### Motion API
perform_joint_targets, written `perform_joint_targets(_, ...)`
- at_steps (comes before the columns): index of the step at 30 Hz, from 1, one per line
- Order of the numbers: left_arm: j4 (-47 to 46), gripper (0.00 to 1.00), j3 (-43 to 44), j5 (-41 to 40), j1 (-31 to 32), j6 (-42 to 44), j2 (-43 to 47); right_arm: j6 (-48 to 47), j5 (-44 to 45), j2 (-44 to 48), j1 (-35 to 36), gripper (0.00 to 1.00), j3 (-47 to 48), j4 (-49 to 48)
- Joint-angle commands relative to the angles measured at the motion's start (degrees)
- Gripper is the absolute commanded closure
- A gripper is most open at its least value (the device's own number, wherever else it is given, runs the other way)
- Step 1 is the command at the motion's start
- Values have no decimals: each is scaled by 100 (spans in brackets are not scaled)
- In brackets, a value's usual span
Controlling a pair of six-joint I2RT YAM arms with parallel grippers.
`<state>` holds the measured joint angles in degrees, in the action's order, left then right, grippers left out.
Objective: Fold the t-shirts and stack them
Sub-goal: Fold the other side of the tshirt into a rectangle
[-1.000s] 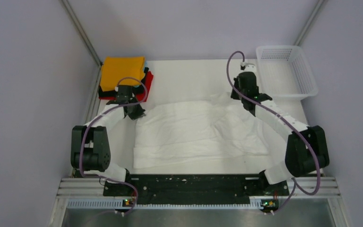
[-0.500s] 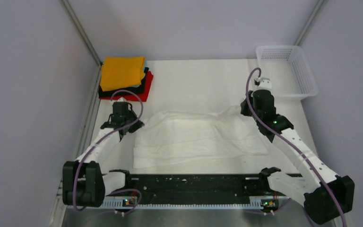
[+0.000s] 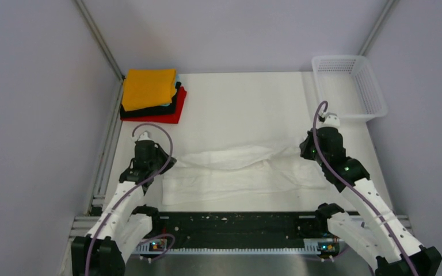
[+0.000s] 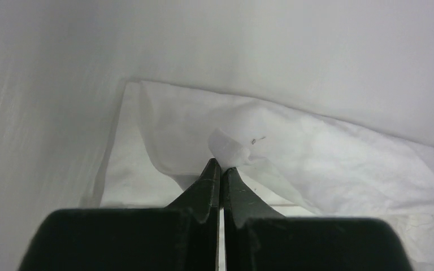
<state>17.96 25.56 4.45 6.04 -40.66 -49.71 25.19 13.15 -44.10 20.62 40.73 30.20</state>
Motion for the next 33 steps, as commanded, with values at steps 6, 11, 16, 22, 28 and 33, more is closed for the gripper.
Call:
perform_joint_targets(6, 48, 99, -493, -241, 15, -146, 900, 343, -357, 404, 43, 100, -232, 549)
perform_joint_targets(11, 203, 94, -578, -291, 14, -223, 940, 656, -370, 384, 45, 100, -519, 801)
perform_joint_targets(16, 1007, 75, -481, -790, 19, -515, 1497, 1396, -180, 817, 39, 87, -451, 1564)
perform_joint_targets(22, 1890, 9, -313, -1471, 18, -1331, 3025, 1799, 208, 2036, 47, 28, -181, 1876)
perform_joint_targets(28, 1396, 1, 26, -1151, 12, -1326, 3567, 1414, 589, 3026, 51, 13, -87, 1325)
perform_joint_targets(33, -54, 1, 119, 594, 20, -990, 2200, 1137, -505, 2537, 48, 11, -382, 309)
